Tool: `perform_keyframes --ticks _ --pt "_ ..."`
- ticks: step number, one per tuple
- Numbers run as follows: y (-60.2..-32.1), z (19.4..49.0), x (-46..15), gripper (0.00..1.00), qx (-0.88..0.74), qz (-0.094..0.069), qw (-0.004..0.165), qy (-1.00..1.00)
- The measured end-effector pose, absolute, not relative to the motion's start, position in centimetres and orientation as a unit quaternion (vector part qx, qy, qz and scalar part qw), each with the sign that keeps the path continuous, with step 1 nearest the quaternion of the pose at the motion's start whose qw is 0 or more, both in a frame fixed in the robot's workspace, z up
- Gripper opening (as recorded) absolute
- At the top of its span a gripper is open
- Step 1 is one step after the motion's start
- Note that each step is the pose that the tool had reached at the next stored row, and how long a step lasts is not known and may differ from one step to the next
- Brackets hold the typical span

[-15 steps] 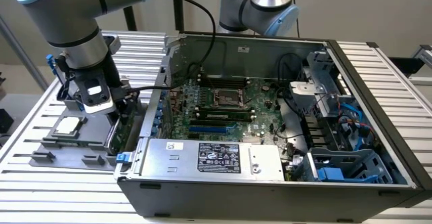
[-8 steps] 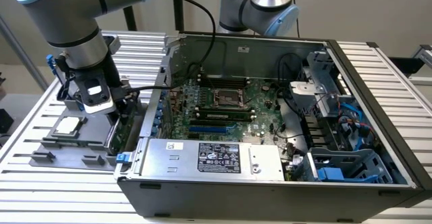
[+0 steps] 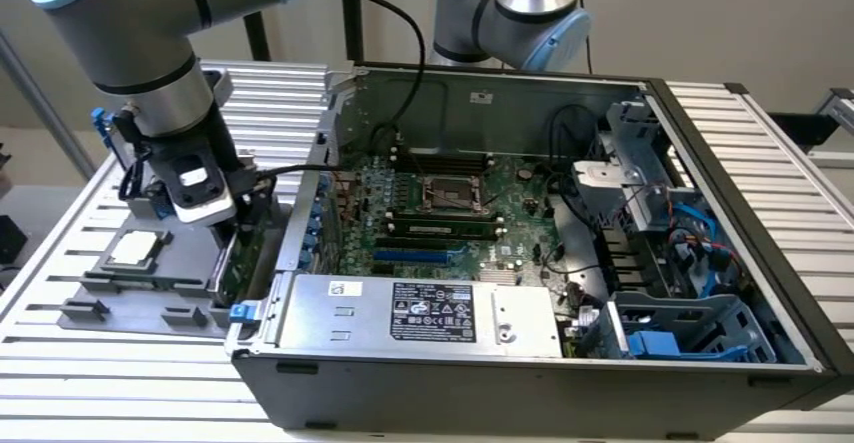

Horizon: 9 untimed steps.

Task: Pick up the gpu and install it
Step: 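Pick up the gpu and move the gpu toward the slot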

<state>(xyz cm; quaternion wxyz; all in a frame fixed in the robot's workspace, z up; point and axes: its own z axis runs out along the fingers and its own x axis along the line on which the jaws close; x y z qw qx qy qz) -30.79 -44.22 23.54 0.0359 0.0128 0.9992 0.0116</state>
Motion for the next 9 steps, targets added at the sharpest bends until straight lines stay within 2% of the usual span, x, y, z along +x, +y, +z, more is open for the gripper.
perform_keyframes --ticks 9 --pt "-44.29 23.55 -30.79 0.0 -0.008 0.012 0.036 0.999"
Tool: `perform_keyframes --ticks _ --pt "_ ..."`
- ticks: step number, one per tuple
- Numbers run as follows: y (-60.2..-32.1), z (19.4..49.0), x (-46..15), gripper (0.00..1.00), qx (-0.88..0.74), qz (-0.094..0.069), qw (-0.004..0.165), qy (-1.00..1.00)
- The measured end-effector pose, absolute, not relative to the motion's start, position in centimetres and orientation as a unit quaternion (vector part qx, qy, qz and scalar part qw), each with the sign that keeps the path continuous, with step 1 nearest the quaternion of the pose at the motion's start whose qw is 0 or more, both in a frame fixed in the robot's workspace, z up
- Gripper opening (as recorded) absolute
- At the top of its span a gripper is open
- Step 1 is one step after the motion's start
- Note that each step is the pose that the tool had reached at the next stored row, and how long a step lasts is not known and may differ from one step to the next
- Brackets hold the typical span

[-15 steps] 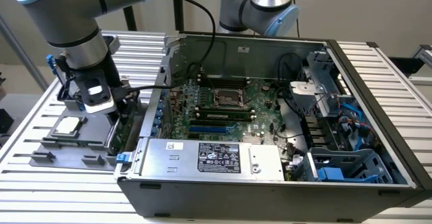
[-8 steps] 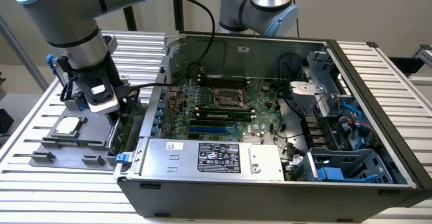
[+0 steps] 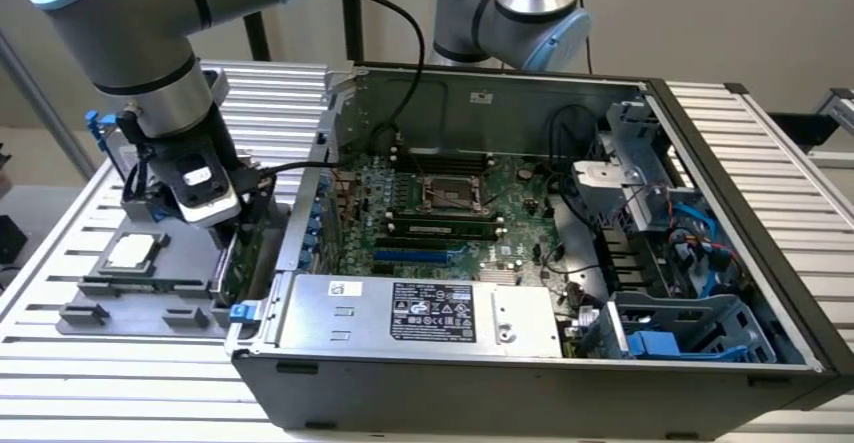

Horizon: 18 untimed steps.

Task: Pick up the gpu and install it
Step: 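Pick up the gpu and move the gpu toward the slot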

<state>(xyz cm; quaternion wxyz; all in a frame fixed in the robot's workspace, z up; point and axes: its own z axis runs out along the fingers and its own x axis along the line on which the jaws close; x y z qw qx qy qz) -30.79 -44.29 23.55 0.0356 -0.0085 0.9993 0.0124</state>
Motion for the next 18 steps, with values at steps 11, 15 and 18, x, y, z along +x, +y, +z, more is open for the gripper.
perform_keyframes --ticks 11,15,18 --pt "-44.3 26.4 -30.8 0.0 -0.009 0.012 0.035 0.999" --pt "-44.3 28.3 -30.8 0.0 -0.009 0.012 0.035 0.999" --pt "-44.3 29.6 -30.8 0.0 -0.009 0.012 0.035 0.999"
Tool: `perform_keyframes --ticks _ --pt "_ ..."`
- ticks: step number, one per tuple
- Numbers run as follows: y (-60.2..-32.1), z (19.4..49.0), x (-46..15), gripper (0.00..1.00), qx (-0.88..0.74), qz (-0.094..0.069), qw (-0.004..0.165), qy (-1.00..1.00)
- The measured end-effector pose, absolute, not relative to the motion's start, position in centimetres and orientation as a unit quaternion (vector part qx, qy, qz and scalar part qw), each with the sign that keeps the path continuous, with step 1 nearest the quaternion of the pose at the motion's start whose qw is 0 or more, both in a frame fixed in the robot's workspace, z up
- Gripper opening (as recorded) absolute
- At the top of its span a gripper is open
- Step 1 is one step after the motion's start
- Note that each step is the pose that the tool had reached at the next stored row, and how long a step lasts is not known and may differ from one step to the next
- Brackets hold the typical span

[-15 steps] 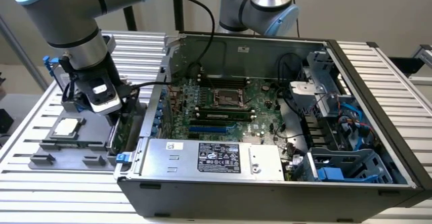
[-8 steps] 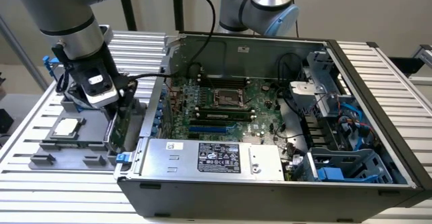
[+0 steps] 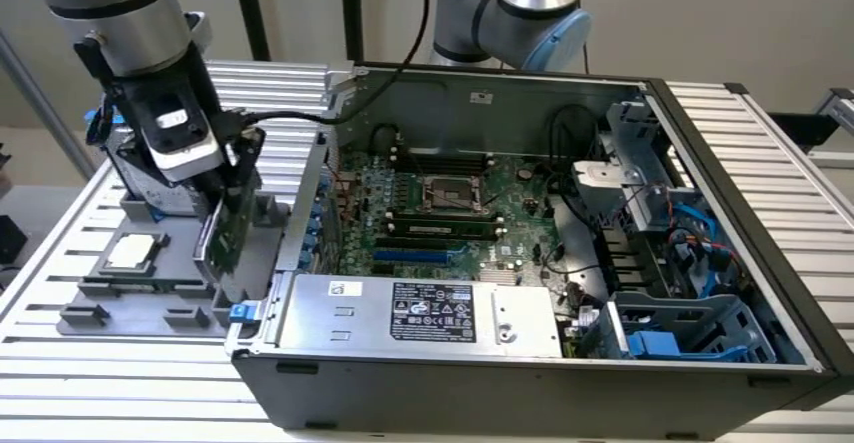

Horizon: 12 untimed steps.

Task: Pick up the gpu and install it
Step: 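Pick up the gpu and move the gpu toward the slot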

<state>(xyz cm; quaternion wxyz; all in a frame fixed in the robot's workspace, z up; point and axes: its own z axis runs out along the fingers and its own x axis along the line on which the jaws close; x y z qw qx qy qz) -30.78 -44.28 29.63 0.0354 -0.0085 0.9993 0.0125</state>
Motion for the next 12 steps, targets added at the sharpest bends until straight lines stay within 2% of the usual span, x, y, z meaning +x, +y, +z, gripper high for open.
perform_keyframes --ticks 12 --pt "-44.5 35.1 -30.0 0.0 -0.009 0.012 0.035 0.999"
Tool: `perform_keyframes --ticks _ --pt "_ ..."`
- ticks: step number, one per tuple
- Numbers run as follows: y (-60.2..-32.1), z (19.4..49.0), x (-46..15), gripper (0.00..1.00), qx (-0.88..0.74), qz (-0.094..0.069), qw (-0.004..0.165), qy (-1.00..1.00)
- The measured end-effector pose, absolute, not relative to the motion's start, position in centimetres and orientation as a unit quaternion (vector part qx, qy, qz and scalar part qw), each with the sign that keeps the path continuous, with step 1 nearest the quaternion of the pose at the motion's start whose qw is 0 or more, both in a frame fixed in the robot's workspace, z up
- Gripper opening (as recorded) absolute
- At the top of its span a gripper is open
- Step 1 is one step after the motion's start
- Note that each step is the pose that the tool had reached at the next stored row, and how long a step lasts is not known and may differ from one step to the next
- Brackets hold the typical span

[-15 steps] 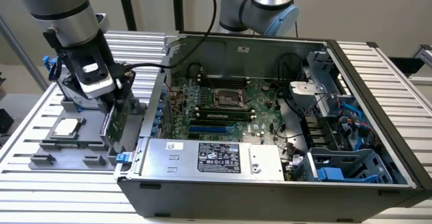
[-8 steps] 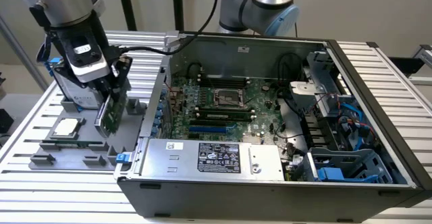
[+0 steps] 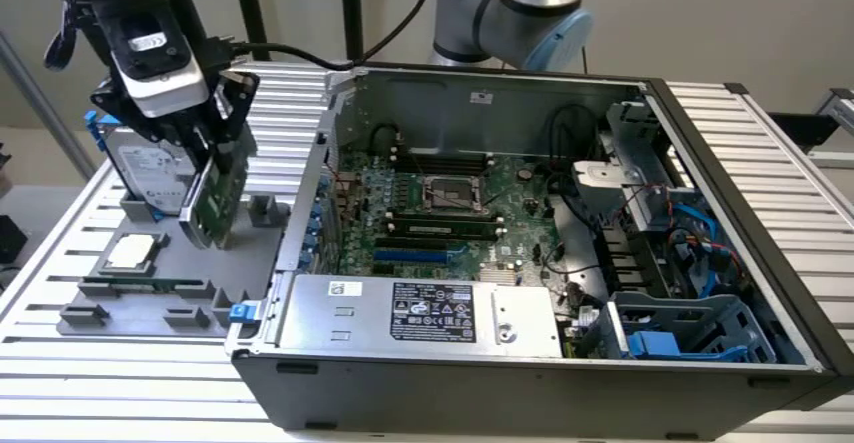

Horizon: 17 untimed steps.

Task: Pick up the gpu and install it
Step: 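Pick up the gpu and move the gpu toward the slot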

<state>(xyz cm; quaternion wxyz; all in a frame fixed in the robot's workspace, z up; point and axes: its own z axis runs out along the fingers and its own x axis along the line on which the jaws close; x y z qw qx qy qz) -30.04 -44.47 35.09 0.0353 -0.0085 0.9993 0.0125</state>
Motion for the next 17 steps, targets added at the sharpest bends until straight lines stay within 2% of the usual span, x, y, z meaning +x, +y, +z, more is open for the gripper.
perform_keyframes --ticks 17 --pt "-45.9 42.8 -23.0 0.0 -0.008 0.012 0.027 1.0"
